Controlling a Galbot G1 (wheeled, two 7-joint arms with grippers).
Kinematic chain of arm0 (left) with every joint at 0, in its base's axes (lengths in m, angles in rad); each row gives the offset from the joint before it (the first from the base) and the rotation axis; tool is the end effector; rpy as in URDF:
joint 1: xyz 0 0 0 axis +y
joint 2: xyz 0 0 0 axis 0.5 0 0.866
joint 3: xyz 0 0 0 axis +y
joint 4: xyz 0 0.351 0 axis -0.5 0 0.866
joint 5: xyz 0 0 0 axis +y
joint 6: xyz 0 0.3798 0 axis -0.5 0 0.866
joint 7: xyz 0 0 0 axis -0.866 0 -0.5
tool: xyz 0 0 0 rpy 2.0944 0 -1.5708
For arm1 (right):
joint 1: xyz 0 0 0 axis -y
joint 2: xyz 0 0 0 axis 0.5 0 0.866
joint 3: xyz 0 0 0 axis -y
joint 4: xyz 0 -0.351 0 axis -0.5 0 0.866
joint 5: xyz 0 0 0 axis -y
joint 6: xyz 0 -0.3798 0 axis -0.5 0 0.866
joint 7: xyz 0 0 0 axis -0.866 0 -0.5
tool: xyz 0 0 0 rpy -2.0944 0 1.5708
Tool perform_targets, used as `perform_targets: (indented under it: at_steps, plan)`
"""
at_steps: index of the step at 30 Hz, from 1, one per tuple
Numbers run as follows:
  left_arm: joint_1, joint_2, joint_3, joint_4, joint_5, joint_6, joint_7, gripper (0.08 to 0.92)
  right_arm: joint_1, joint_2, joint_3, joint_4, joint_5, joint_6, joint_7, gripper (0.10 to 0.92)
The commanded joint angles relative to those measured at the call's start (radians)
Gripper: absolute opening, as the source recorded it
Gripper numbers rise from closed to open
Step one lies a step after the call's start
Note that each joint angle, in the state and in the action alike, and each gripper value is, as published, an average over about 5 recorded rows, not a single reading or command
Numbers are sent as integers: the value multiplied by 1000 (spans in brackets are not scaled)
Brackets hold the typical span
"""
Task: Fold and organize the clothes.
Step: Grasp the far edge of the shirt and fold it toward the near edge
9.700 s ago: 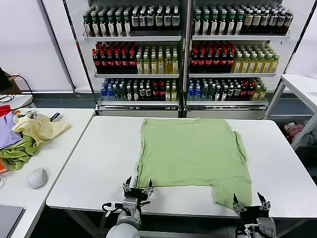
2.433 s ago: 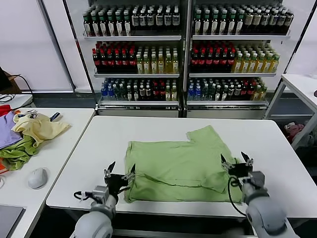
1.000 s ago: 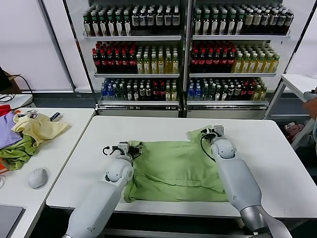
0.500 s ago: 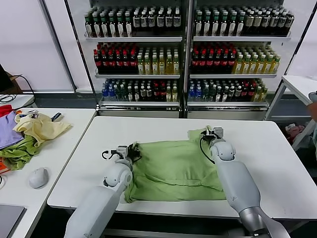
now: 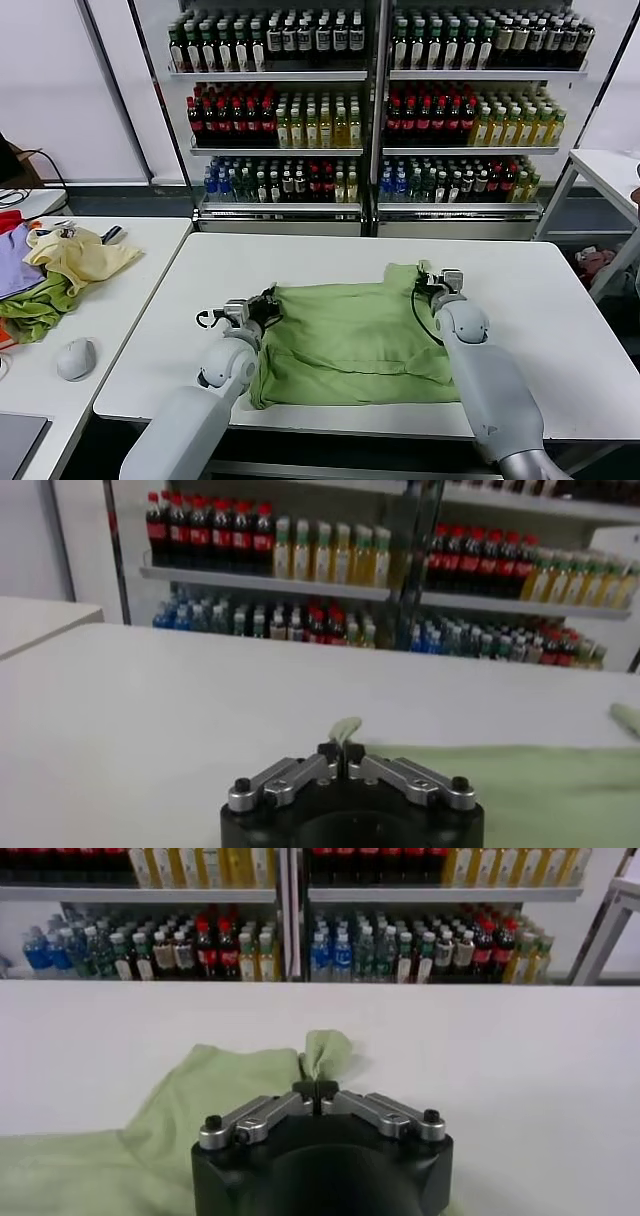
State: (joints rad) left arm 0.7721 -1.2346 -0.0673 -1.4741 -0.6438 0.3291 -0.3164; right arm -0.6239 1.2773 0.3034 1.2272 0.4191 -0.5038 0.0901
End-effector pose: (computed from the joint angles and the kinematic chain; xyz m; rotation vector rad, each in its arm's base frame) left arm 0.4409 -0.0293 -0.3129 -0.1596 -2.7629 0.1435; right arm 0.5158 -0.0638 -0.2953 0.0359 -2.6630 -0.0238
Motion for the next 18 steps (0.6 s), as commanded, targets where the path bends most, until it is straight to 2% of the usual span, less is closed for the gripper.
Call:
perform_targets:
  at_steps: [1, 11, 18]
  plan:
    - [82, 41, -23, -172, -39, -63, 10, 97, -108, -63, 31, 288, 73, 16, 8, 109]
    - [235, 96, -39, -365, -51, -31, 22, 97, -313, -132, 131, 564, 118, -3, 26, 109]
    - [326, 124, -54, -435, -45, -5, 28, 97, -506, -145, 230, 722, 129, -13, 34, 109]
